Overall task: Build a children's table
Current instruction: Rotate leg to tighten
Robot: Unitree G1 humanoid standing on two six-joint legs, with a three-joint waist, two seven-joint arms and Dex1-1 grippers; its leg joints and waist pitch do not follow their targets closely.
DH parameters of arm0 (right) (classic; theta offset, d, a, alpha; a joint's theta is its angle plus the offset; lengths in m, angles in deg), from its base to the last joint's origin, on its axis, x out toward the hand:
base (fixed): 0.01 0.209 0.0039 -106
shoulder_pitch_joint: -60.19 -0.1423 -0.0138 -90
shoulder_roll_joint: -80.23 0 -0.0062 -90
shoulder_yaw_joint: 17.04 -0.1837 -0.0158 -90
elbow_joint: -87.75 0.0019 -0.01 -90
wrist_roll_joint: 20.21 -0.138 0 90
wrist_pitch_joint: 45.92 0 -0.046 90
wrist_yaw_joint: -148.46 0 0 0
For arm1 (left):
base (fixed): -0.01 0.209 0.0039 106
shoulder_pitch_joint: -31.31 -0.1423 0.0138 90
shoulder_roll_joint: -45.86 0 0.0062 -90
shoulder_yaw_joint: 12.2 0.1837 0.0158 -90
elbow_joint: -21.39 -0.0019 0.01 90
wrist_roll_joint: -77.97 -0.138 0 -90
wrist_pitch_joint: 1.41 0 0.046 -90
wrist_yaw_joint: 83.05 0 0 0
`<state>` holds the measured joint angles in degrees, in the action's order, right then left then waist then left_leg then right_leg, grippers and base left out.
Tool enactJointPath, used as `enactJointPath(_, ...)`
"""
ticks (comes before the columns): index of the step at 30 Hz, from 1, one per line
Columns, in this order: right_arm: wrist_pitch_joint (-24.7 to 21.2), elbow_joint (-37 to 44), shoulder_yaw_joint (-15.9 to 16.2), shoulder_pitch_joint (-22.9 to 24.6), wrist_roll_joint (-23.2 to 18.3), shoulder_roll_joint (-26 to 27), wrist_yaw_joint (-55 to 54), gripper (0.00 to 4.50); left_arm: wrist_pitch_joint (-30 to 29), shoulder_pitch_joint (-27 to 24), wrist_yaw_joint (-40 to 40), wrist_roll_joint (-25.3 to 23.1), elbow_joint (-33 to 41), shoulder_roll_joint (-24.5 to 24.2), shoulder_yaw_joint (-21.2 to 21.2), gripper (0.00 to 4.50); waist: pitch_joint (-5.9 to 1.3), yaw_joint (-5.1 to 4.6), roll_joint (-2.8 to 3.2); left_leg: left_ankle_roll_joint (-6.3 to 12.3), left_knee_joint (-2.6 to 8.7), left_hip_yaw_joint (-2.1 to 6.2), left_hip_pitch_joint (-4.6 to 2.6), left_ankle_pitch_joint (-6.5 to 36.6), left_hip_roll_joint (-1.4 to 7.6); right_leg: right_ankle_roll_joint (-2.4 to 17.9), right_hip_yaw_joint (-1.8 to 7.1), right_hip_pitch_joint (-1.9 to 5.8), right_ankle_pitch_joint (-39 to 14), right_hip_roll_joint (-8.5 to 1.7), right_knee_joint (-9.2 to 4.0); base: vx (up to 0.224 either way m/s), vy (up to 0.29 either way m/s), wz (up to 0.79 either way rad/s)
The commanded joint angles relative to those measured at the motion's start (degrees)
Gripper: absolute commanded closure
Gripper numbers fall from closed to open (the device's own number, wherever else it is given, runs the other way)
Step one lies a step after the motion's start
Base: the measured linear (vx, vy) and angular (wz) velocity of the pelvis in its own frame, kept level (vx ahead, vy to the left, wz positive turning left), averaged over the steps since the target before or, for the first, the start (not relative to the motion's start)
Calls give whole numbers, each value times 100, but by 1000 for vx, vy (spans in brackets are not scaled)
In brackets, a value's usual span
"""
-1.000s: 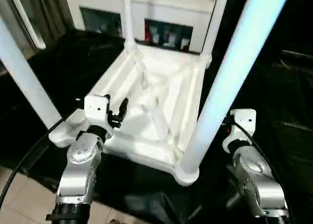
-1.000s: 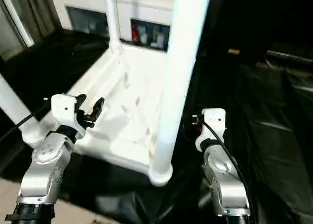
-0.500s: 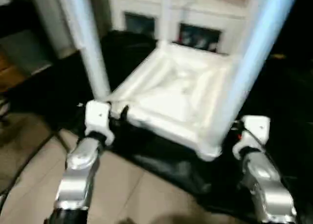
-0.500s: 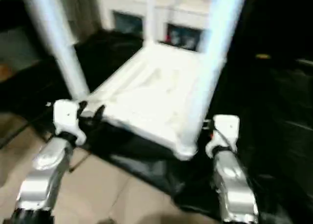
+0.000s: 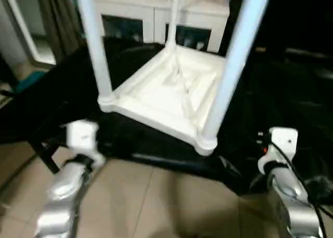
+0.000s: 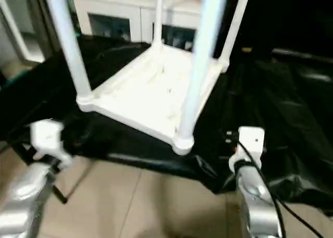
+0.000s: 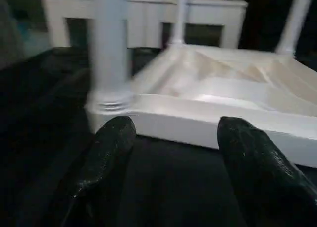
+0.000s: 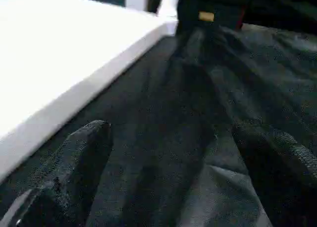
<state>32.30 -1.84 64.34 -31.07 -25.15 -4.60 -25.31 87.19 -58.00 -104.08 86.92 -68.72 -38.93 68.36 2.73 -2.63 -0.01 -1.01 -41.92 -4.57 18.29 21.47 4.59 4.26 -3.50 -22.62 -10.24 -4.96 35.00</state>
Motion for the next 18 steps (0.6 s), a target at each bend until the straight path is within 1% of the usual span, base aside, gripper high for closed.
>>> enactJointPath(1,40,101,-95,42,-422,-249,681,20,147,9,-38,43,-122,23,-40,140,-231,-91,147,-797,1038,417,-29,47,638,427,90,181,214,-191,-114,-35,156,3)
enactJointPath(2,-212,214,-98,127,-823,-420,1269,20,146,1,-103,74,-198,-24,-84,140,-232,-75,97,-680,999,290,12,-162,535,445,129,220,214,-217,-204,-35,156,3)
enactJointPath(3,-378,281,-107,170,-1040,-507,1579,20,135,-6,-146,109,-230,-60,-92,140,-222,-57,127,-617,1020,286,26,-60,548,466,155,240,112,-260,-205,-36,118,6)
enactJointPath(4,-380,344,-103,251,-1113,-738,1921,20,76,-12,-234,172,-190,-100,-71,140,-210,-49,89,-490,1026,249,79,169,566,472,207,253,-147,-325,-262,-41,66,8)
enactJointPath(5,-333,395,-143,305,-1152,-1015,2247,20,-52,16,-348,209,-119,-177,9,140,-200,-26,83,-400,1031,244,124,363,609,500,257,272,-409,-398,-284,-41,66,8)
enactJointPath(6,-318,401,-155,309,-1156,-1047,2283,20,-74,22,-363,210,-109,-189,24,140,-195,-14,53,-349,1027,237,129,388,619,512,273,269,-488,-423,-301,0,0,0)
enactJointPath(7,-286,401,-216,292,-1221,-1115,2391,9,-110,63,-401,203,-101,-229,71,136,-201,0,5,-197,1008,205,131,279,620,561,314,267,-546,-452,-324,0,0,0)
enactJointPath(8,-317,465,-279,251,-1408,-1111,2508,9,-140,163,-354,110,-144,-272,117,136,-219,19,-14,31,984,170,137,-33,613,646,359,291,-478,-489,-341,0,0,0)
enactJointPath(9,-339,505,-316,213,-1537,-1102,2584,9,-154,243,-314,44,-186,-300,142,136,-219,35,-15,158,972,146,121,-194,608,704,371,279,-428,-496,-352,0,0,0)
enactJointPath(10,-377,552,-325,189,-1686,-1099,2642,9,-93,329,-208,-42,-246,-292,138,136,-238,53,-20,418,940,131,119,-577,606,824,387,297,-254,-523,-349,10,-56,6)
enactJointPath(11,-502,723,-281,203,-1990,-1094,2838,9,-181,479,-95,-51,-305,-241,126,136,-239,63,-30,661,928,121,137,-776,601,918,384,312,-177,-521,-355,10,-56,6)
enactJointPath(12,-502,723,-281,203,-1990,-1094,2838,9,-181,479,-95,-51,-305,-241,126,136,-244,72,-36,773,926,117,139,-835,609,942,392,321,-154,-529,-358,6,-65,3)
enactJointPath(13,-599,866,-160,269,-2094,-1105,3006,9,-174,577,-22,-112,-338,-210,157,136,-254,106,-52,961,917,112,150,-1000,617,976,390,326,-120,-538,-358,2,-66,2)
enactJointPath(14,-586,916,28,323,-1978,-1121,3083,9,-189,669,69,-204,-374,-184,199,136,-262,140,-69,1112,909,99,159,-1116,615,986,388,329,-160,-535,-364,2,-66,2)
enactJointPath(15,-516,858,122,315,-1823,-1076,3014,9,-167,718,115,-263,-406,-176,232,136,-268,154,-78,1165,908,99,168,-1192,615,975,383,329,-183,-531,-367,3,-64,0)
enactJointPath(17,-434,733,196,257,-1699,-941,2882,9,-170,778,117,-257,-431,-164,268,136,-284,189,-88,1268,892,86,192,-1392,600,969,366,297,-344,-507,-365,2,-60,-2)
enactJointPath(18,-432,695,200,230,-1720,-870,2848,9,-176,796,96,-222,-429,-156,277,136,-280,188,-91,1286,898,80,197,-1393,600,974,362,285,-416,-498,-369,-2,-54,-1)
